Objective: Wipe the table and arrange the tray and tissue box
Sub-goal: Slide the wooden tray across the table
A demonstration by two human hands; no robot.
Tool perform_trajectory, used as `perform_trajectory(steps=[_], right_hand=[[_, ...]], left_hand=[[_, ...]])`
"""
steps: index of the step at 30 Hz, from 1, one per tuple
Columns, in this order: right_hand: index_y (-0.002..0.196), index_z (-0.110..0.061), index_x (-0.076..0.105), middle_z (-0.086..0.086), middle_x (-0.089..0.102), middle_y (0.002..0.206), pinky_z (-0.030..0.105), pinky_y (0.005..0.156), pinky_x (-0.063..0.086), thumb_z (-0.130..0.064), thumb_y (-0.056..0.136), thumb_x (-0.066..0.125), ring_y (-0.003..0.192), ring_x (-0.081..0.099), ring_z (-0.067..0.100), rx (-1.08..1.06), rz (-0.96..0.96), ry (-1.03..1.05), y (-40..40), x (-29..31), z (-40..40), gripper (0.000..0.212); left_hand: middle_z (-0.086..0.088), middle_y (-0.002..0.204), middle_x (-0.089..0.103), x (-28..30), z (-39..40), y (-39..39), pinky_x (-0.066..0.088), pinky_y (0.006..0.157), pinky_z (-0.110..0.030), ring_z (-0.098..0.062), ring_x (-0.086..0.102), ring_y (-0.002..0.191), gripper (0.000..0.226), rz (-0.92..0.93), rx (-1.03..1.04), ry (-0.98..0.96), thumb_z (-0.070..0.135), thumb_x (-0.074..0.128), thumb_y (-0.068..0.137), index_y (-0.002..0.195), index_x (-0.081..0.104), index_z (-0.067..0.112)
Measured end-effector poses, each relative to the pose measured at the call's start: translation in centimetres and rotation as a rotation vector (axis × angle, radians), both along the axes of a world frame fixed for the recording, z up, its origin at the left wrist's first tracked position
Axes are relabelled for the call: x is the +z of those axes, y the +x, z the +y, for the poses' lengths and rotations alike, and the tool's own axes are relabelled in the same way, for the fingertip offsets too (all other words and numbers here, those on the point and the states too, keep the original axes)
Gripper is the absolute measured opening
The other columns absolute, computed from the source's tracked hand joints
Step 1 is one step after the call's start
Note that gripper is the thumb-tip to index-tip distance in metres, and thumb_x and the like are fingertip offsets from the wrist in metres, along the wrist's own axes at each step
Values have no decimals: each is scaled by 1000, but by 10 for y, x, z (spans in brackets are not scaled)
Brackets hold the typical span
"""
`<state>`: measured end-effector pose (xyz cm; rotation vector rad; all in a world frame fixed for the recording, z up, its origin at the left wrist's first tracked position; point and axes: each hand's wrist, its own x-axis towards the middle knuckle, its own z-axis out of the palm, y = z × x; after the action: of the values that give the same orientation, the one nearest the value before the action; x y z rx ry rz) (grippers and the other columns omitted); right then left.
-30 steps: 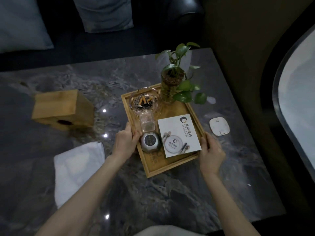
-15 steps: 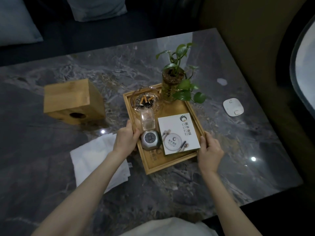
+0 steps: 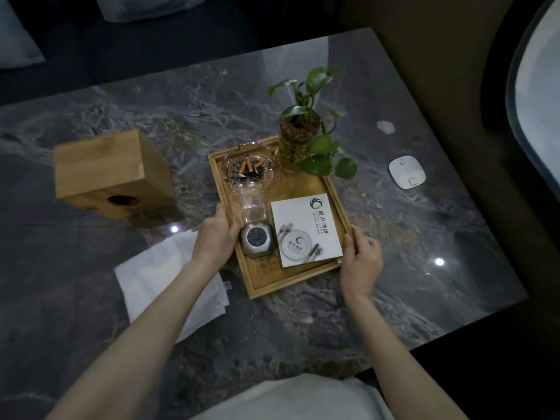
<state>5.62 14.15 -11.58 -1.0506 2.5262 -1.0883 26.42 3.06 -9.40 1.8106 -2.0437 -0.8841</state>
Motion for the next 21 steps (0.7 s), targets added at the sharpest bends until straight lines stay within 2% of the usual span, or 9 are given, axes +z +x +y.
perform_trajectory(steps=[3, 9, 12, 15, 18, 21], right_hand=[[112, 3, 63, 25, 58, 88, 18, 74, 33, -4, 86, 61, 81, 56, 35, -4, -29, 20, -1, -1, 0, 27], [115, 1, 63, 25, 60, 93, 23, 77, 35, -7, 87, 61, 84, 57, 34, 22, -33, 76, -4, 2, 2, 29], [119, -4, 61, 21, 62, 104, 23, 83, 37, -13, 89, 58, 95, 58, 31, 104, -45, 186, -13, 13, 1, 31], [113, -9, 63, 16, 69, 104, 35, 85, 48, -13, 89, 55, 95, 62, 31, 258, -60, 388, -30, 31, -8, 26], [100, -11, 66, 15, 70, 98, 42, 76, 55, -18, 88, 46, 88, 63, 33, 381, 60, 653, -36, 59, -22, 25], [89, -8, 62, 16, 67, 92, 37, 68, 48, -23, 89, 41, 85, 61, 36, 419, 215, 671, -20, 92, -31, 26]], left_hand=[[-24, 87, 65, -3, 1, -1, 38, 60, -34, -36, 59, 73, 27, -18, 2, -4, 20, 44, 93, 110, 47, -1], [-26, 91, 65, -3, 3, -2, 45, 65, -41, -40, 61, 78, 32, -51, 21, 10, 23, 40, 95, 116, 44, -1], [-28, 96, 64, 1, 3, -3, 48, 70, -45, -42, 60, 84, 38, -115, 43, 62, 28, 36, 96, 122, 39, 0], [-27, 100, 63, 8, 0, 1, 51, 75, -47, -43, 60, 87, 40, -147, 28, 151, 34, 38, 94, 117, 41, 1], [-20, 97, 64, 23, 2, 12, 51, 77, -47, -36, 60, 87, 36, -186, 12, 202, 37, 45, 91, 102, 52, 4], [-13, 95, 66, 40, 14, 32, 51, 75, -42, -29, 60, 86, 28, -203, -45, 170, 29, 43, 92, 95, 62, 8]])
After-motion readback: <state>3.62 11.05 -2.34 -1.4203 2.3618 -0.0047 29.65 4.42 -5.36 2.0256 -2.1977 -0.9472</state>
